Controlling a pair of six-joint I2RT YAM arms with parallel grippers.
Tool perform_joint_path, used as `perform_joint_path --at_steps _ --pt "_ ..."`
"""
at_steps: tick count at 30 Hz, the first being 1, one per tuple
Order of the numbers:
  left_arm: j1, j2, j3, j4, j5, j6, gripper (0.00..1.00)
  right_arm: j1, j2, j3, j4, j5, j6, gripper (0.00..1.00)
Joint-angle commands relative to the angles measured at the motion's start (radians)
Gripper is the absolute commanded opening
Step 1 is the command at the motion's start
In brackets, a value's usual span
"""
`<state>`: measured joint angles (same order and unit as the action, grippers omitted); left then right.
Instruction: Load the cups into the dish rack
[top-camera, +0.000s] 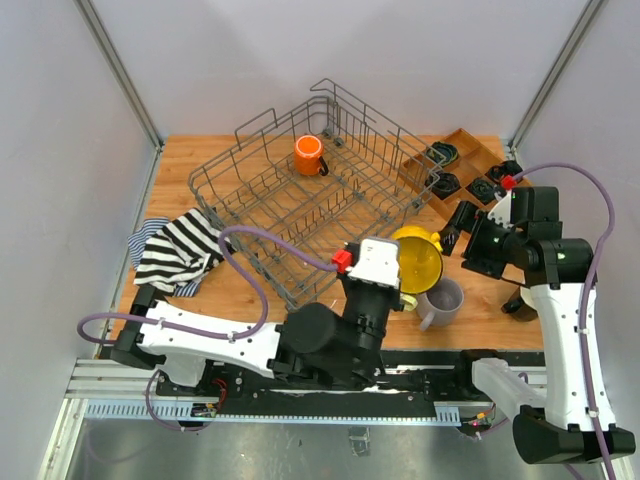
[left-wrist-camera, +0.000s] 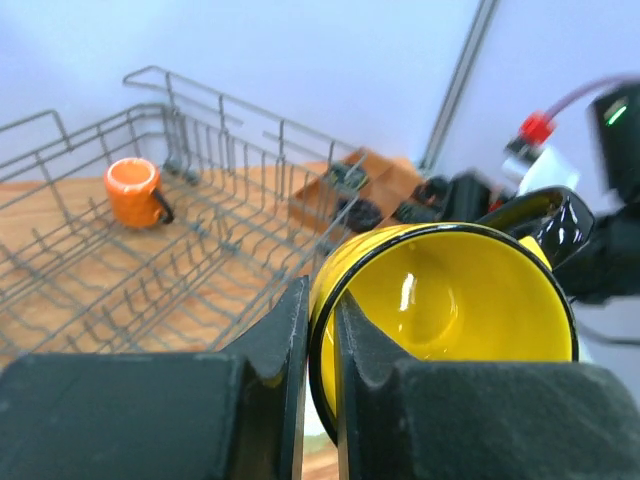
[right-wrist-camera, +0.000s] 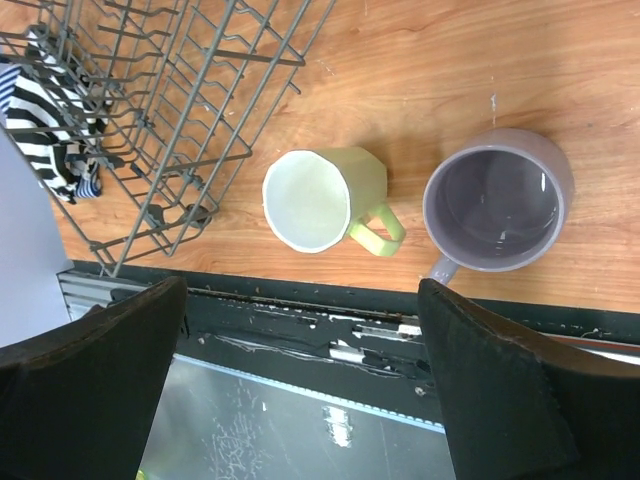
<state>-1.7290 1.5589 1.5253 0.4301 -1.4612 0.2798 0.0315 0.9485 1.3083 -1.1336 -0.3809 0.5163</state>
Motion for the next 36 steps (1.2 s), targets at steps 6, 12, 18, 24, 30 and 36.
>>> perform_joint_path --at_steps 6,12,18,24,30,36 --pt "0.029 -0.221 -0.117 0.673 0.385 0.577 0.01 -0.035 0.009 -0.051 -0.01 -0.102 -0.022 0.98" --pt "0.162 -0.476 -0.25 0.151 0.619 0.406 0.01 -0.035 0.01 0.0 -0.029 -0.211 0.001 0.98" --pt "0.3 -0.589 -0.322 -0.11 0.745 0.369 0.01 -0.033 0.023 0.027 -0.017 -0.385 0.081 0.94" --pt "0.351 -0.63 -0.475 -0.087 0.834 0.515 0.01 -0.021 0.011 0.026 0.085 -0.553 0.262 0.92" --pt "0.383 -0.694 -0.622 0.0 0.877 0.557 0.01 0.043 -0.047 -0.052 0.369 -0.63 0.605 0.84" --pt "0.435 -0.704 -0.659 0.033 0.952 0.56 0.0 0.113 -0.063 -0.088 0.437 -0.628 0.7 0.7"
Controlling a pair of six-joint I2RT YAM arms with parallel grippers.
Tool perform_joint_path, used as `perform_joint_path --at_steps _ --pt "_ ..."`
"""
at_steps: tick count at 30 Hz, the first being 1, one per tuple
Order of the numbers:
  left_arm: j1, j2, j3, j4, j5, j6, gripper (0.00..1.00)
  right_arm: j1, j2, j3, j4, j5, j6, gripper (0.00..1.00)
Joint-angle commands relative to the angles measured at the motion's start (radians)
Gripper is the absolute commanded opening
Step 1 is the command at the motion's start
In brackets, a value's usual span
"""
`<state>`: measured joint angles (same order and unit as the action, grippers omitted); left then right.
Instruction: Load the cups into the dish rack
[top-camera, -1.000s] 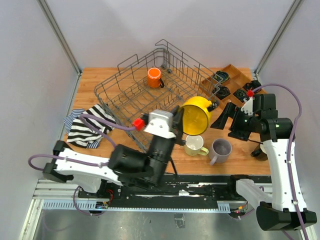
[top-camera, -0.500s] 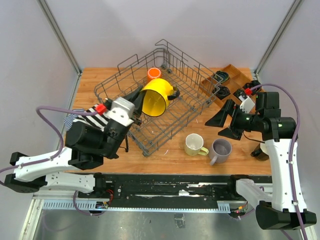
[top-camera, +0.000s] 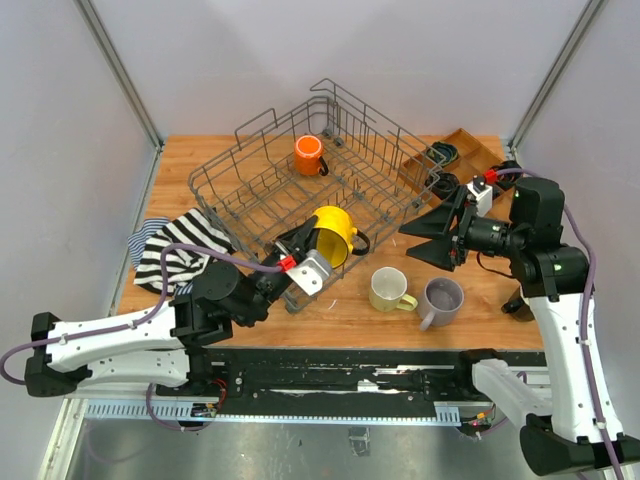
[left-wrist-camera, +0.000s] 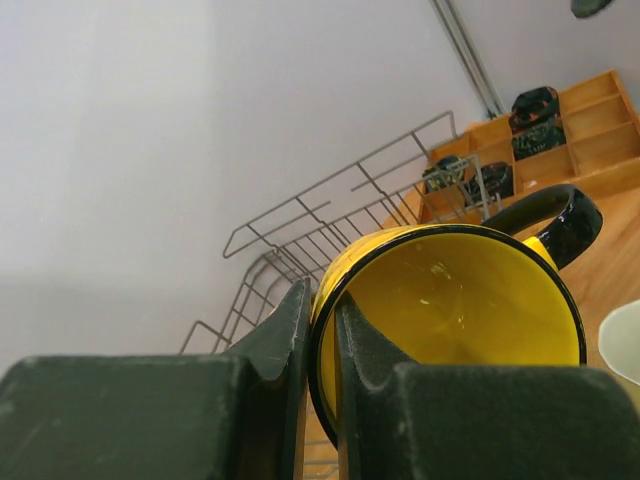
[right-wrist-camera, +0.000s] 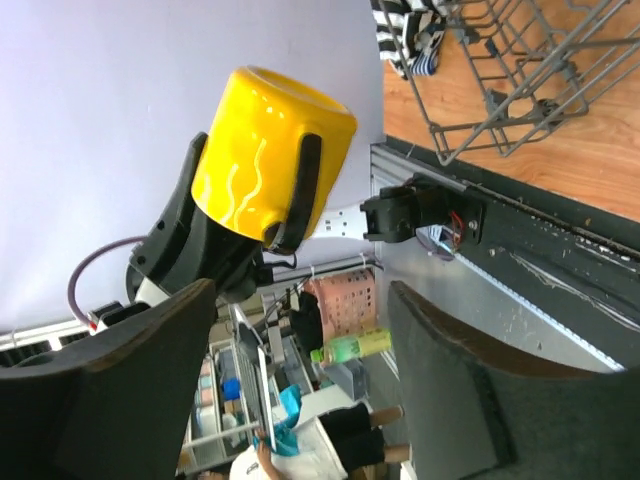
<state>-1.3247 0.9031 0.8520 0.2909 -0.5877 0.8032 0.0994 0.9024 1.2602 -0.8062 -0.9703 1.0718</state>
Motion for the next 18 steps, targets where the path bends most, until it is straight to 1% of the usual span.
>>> perform_joint_path --at_steps 1,5,6,11,14,18 --pt "0.038 -0.047 0.013 0.18 0.093 0.044 0.01 0.057 -0.026 -0.063 0.144 -0.037 0.173 0.66" --pt "0.053 -0.031 0.014 0.205 0.115 0.059 0.0 0.122 -0.062 -0.178 0.338 0.002 0.333 0.53" --pt "0.054 -0.027 0.015 0.208 0.114 0.063 0.0 0.149 -0.063 -0.19 0.378 0.02 0.363 0.53" --pt "0.077 -0.013 0.012 0.223 0.137 0.059 0.0 0.256 -0.024 -0.156 0.43 0.086 0.393 0.55" --pt "0.096 -0.007 0.012 0.225 0.147 0.058 0.01 0.282 -0.008 -0.127 0.437 0.105 0.391 0.56" --pt "0.119 -0.003 0.012 0.226 0.168 0.042 0.0 0.304 0.005 -0.138 0.479 0.115 0.415 0.55"
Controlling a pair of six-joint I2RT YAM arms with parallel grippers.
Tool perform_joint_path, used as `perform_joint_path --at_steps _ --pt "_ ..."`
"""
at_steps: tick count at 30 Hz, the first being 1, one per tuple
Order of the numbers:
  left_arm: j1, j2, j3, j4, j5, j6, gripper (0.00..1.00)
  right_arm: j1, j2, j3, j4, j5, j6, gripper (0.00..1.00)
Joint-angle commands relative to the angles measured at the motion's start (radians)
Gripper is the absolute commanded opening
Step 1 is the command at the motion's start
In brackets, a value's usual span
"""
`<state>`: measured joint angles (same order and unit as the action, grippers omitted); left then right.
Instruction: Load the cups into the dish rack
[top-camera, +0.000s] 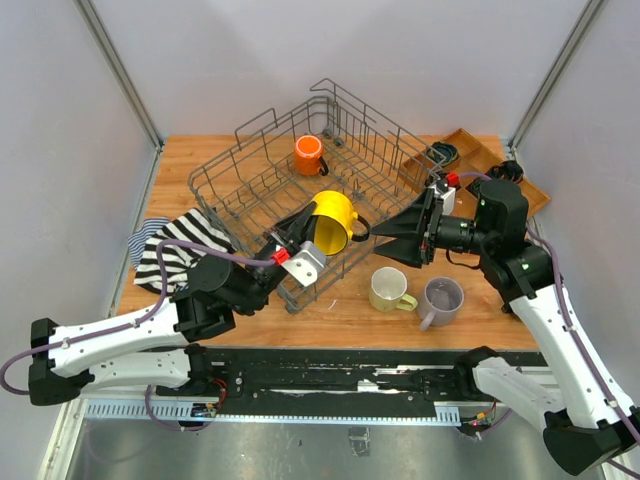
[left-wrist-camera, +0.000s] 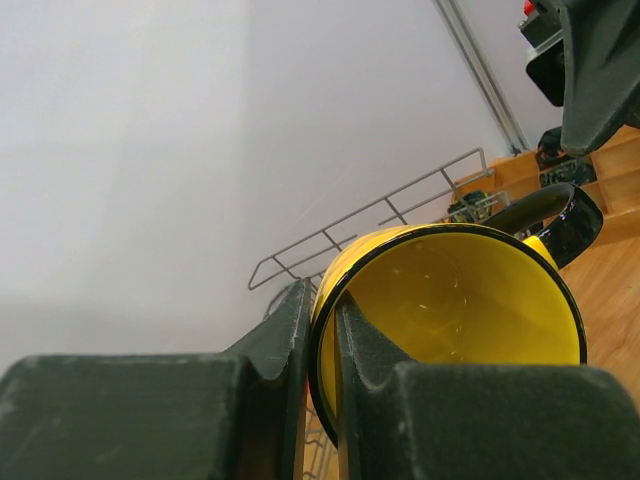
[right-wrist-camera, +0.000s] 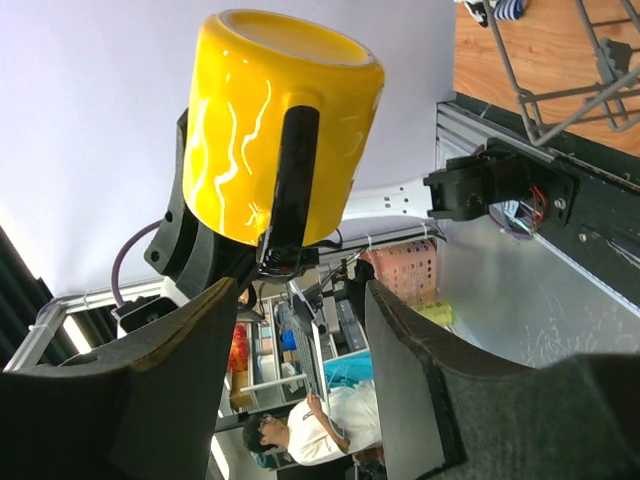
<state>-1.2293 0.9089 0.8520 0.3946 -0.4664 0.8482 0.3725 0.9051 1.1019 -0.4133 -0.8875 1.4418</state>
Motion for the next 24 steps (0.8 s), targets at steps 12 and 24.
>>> perform_joint_path --at_steps 12,24 --pt "0.041 0.011 0.014 0.136 0.103 -0.037 0.0 0.088 0.098 0.02 0.244 0.029 0.091 0.41" --pt "0.08 -0.024 0.002 0.098 0.166 -0.069 0.01 0.128 0.149 -0.028 0.422 -0.048 0.184 0.37"
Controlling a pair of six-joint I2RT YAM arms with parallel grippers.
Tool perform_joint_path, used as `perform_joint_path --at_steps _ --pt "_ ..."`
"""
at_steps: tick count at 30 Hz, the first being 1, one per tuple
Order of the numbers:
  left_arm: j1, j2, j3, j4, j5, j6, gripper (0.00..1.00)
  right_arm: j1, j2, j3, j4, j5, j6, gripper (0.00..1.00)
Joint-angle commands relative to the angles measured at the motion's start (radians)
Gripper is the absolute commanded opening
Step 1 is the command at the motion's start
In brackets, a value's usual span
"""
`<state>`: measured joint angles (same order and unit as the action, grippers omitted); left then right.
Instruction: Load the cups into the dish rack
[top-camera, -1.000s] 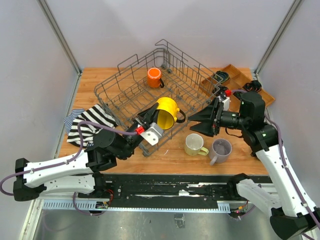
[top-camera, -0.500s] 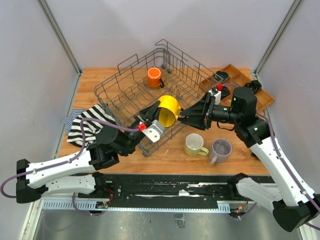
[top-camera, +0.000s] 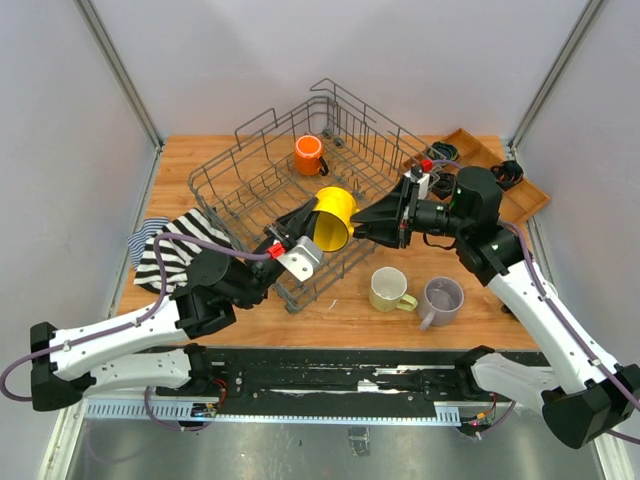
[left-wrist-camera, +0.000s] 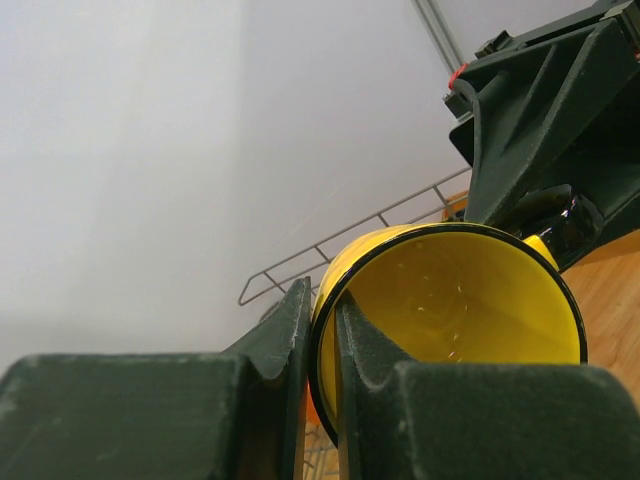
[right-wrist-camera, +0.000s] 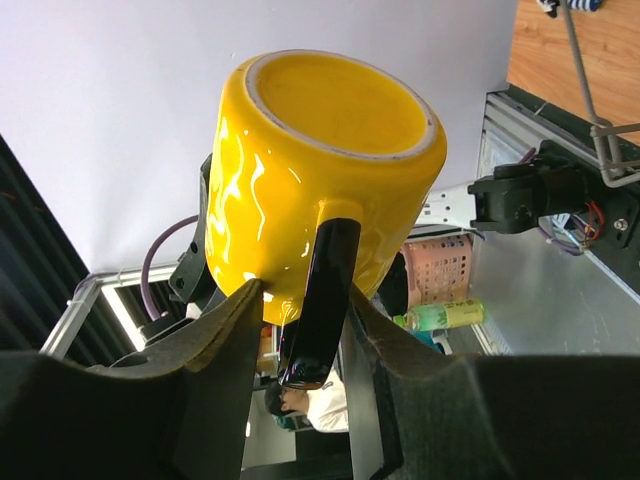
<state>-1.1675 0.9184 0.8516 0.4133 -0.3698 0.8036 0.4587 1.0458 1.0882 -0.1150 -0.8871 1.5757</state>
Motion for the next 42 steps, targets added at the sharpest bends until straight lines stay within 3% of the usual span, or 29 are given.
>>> perform_joint_path --at_steps 1,9,12,14,15,21,27,33,42 --pt "0.025 -0.037 0.003 0.075 0.083 -0.03 0.0 0.051 0.015 -0.018 0.146 -0.054 0.061 0.37" --pt "0.065 -0.06 0.026 0.027 0.173 -0.069 0.0 0.105 0.039 -0.053 0.261 -0.074 0.117 0.29" --pt "0.071 -0.072 0.031 0.012 0.19 -0.079 0.01 0.106 0.033 -0.067 0.284 -0.075 0.134 0.18" --pt "0.074 -0.077 0.03 0.006 0.189 -0.078 0.0 0.105 0.033 -0.07 0.285 -0.076 0.134 0.03" --pt "0.075 -0.079 0.03 0.002 0.188 -0.078 0.0 0.105 0.032 -0.071 0.286 -0.076 0.134 0.01" --pt "0.074 -0.083 0.027 0.015 0.124 -0.089 0.0 0.106 0.033 -0.062 0.272 -0.081 0.101 0.01" --pt "0.074 -0.082 0.022 0.045 0.044 -0.107 0.22 0.105 0.039 -0.032 0.25 -0.063 0.057 0.01" --pt "0.075 -0.09 0.019 0.063 -0.024 -0.108 0.56 0.106 0.053 -0.026 0.259 -0.023 0.028 0.01" --pt "0.075 -0.169 0.019 -0.032 -0.106 -0.161 0.76 0.086 0.136 0.034 0.281 0.02 -0.041 0.01"
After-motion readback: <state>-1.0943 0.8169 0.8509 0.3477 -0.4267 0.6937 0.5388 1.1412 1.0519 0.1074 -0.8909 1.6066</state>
